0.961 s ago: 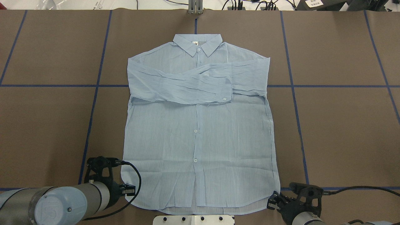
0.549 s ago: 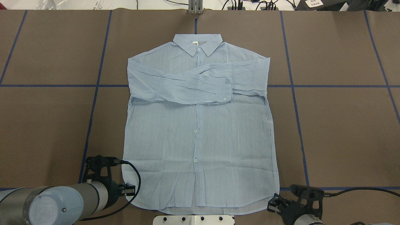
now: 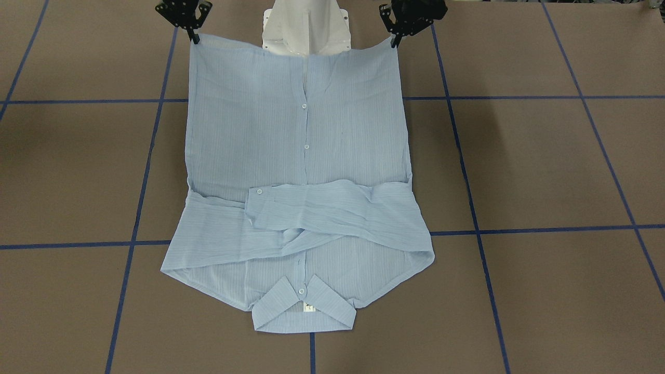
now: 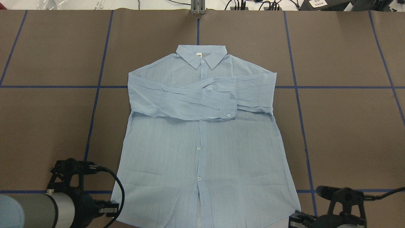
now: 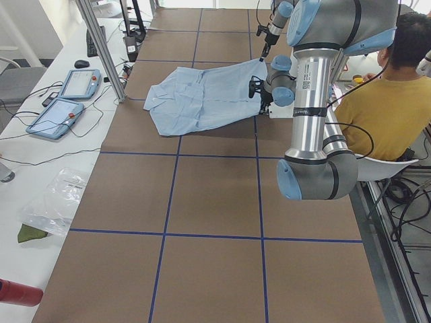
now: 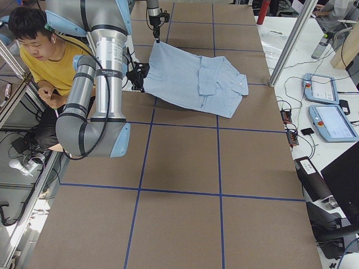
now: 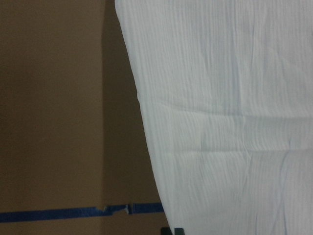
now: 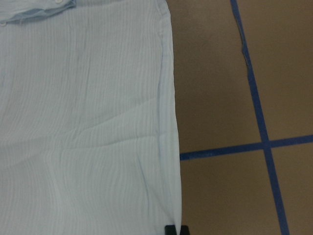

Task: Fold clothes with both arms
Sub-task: 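Lift the hem with both grippers and fold it toward the collar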

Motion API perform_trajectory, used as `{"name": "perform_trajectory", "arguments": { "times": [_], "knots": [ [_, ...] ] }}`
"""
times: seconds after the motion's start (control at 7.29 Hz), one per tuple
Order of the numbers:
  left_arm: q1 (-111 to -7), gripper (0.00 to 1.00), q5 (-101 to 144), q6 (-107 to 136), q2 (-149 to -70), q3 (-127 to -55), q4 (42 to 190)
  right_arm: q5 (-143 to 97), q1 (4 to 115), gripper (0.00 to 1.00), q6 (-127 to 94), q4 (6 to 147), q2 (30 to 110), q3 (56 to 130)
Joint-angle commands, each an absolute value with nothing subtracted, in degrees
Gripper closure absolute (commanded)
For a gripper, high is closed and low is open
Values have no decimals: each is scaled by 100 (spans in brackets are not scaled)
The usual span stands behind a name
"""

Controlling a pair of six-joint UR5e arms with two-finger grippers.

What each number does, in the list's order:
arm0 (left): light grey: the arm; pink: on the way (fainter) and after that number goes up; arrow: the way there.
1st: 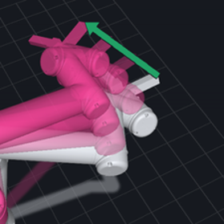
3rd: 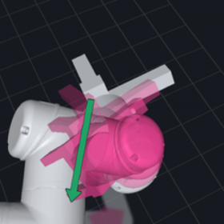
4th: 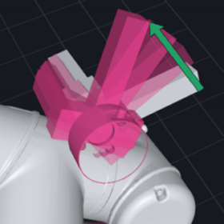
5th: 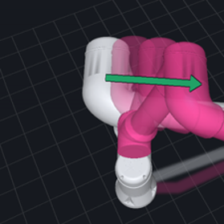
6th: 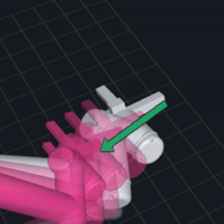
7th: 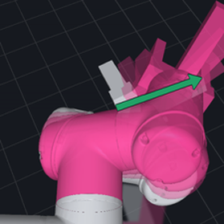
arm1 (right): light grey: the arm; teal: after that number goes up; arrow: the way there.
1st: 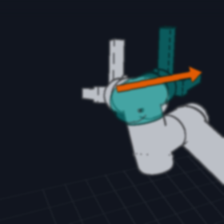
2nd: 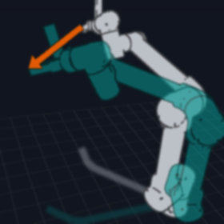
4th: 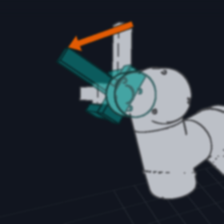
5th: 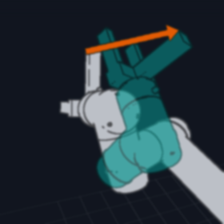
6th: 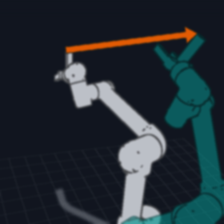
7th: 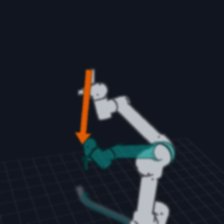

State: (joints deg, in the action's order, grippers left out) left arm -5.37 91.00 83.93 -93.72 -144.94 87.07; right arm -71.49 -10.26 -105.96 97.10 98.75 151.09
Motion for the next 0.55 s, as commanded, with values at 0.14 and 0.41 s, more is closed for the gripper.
{"name": "perform_trajectory", "arguments": {
  "times": [0.14, 0.41],
  "knots": [
    [-589, 100, 9799, 8358, -9859, -15435, 7402, -7532, -942, 100, -10608, 10775, 9422, 15838],
    [-954, 100, 9756, 8115, -10412, -14568, 7400, -7532, -372, 100, -10530, 10863, 9230, 15567]
  ]
}}
